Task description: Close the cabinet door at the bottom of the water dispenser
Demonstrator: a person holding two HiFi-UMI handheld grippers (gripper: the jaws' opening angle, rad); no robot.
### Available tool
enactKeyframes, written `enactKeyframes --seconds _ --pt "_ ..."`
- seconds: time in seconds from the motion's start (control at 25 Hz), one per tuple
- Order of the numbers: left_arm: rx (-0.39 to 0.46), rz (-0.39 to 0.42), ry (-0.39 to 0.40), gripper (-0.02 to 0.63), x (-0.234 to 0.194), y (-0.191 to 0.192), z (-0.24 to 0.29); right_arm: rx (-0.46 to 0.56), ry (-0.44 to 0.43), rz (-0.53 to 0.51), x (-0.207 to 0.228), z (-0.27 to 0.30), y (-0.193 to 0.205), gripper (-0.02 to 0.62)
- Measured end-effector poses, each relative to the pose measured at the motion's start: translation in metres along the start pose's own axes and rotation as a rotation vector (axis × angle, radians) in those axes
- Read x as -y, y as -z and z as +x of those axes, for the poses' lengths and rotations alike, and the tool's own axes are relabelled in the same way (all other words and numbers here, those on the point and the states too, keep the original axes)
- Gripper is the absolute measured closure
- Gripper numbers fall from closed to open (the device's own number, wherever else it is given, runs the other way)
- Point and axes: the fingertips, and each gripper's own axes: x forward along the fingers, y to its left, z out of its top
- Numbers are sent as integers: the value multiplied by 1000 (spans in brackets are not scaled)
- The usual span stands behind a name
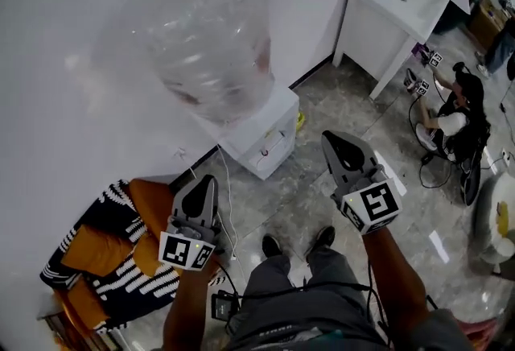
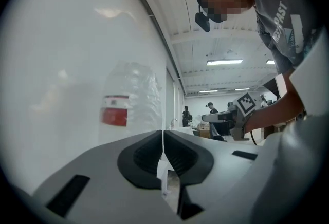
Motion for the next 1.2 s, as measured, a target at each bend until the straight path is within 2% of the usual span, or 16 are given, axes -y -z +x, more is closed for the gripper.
enactKeyframes --seconds 0.08,0.16,0.52,0.68,1.2 --pt "18 24 -18 583 11 -73 -18 29 -66 -3 -18 -30 -80 567" --pt "47 57 -29 583 11 -115 -26 57 -107 2 -28 -44 -126 568" --pt "131 147 -76 583 -22 -163 -72 131 -199 10 -86 -62 -196 566" --pt "161 166 -95 583 -27 -180 -90 117 -261 88 -108 -69 -208 568" --pt "191 131 -68 583 -24 -186 -93 91 -226 29 -114 -73 -211 568"
